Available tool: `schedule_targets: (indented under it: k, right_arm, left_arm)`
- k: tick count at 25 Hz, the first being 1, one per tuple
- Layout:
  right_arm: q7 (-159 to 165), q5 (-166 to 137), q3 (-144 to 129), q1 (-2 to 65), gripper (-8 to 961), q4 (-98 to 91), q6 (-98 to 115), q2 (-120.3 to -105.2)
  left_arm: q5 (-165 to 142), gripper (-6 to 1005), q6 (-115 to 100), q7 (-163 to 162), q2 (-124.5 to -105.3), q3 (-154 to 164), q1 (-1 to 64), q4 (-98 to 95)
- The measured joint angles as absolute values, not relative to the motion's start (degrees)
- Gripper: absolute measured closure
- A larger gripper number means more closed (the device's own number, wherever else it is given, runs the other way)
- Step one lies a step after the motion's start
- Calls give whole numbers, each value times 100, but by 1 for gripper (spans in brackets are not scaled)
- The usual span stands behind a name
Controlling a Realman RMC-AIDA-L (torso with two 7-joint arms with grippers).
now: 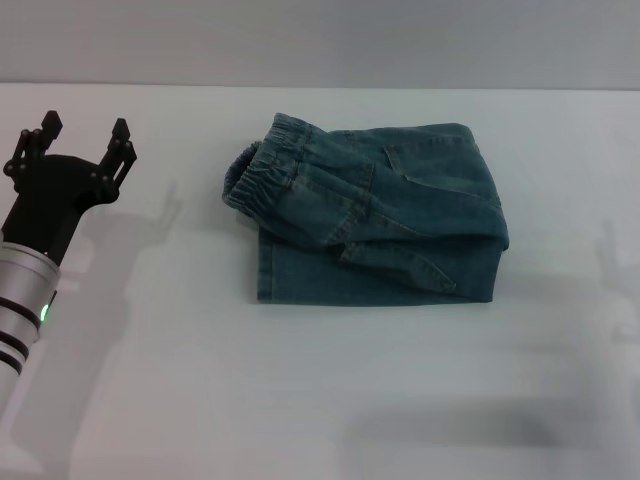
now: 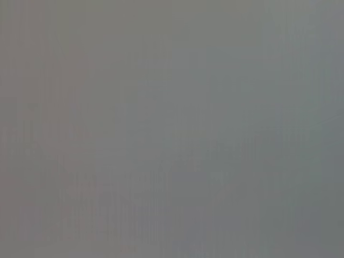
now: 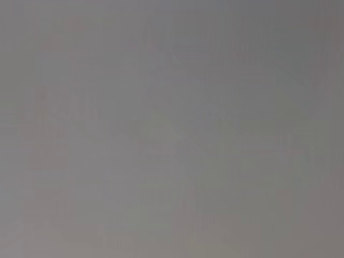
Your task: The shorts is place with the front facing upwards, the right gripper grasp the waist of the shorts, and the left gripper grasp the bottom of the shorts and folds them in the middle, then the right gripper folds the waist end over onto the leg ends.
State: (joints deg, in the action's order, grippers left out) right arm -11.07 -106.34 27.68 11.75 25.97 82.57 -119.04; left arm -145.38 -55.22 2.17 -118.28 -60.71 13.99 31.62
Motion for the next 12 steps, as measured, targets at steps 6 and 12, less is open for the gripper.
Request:
schedule_targets:
  k: [6,12]
  right_arm:
    - [-831,-10649,2731,1138,364,2567,8262,-11891]
    - [-816,-10638,2737,1115,221,2492,8262,-11916]
  left_arm:
    - [-14560,216,-5526,222,-11826,-6047,1389,3142]
    - [-14562,217,-5529,214,-11824,-6037,1385,3128]
